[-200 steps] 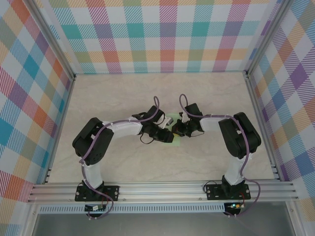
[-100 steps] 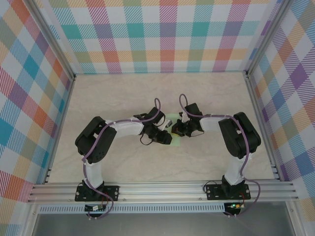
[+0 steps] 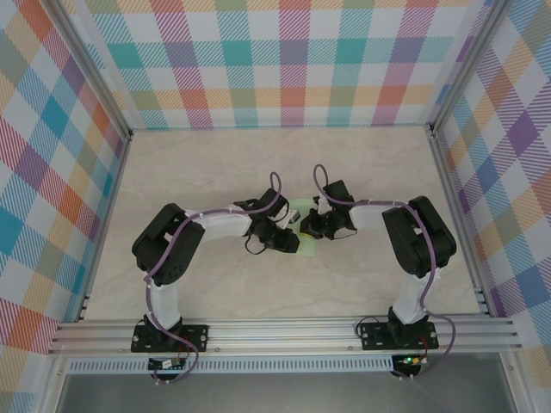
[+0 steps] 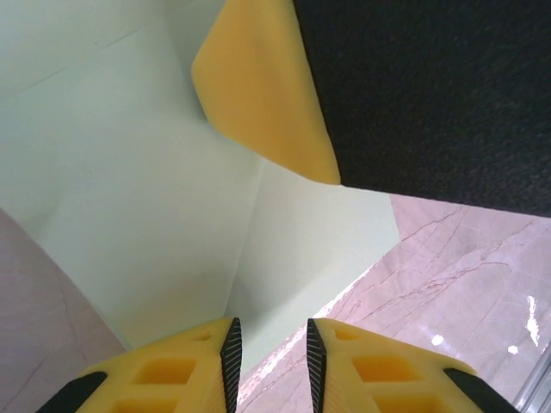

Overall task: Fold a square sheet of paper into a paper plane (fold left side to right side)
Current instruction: Fold the triangle a second time at the center of the table.

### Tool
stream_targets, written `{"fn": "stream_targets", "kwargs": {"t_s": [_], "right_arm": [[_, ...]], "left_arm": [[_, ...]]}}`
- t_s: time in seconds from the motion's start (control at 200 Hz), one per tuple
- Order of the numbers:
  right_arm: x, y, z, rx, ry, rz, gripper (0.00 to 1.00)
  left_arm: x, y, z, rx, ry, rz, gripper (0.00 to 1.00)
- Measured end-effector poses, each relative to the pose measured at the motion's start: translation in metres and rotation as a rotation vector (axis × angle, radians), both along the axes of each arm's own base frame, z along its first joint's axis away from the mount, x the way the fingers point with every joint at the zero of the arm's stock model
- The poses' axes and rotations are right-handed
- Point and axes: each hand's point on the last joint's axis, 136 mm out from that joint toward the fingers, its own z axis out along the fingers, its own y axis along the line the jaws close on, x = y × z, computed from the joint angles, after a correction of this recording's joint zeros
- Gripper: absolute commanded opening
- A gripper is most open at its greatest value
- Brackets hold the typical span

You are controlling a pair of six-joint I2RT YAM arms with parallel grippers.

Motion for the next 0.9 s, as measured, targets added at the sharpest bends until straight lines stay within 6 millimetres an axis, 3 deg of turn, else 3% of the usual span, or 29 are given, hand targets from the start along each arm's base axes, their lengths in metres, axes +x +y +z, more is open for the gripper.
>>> {"fn": "stream_targets", "kwargs": {"t_s": [0.64,0.9], "right_arm": [[0.001,0.001,0.004,0.024,-0.009,0.030,0.05],[-0.005,0.004,0.035,0.046,-0.077,0.081,0.01]], "left_arm": [[0.004,0.010,-0.007,-0.145,0.033,0.050,0.03],[0.003,0.009,-0.007,-0.160,0.037,0.052,0.01]]}}
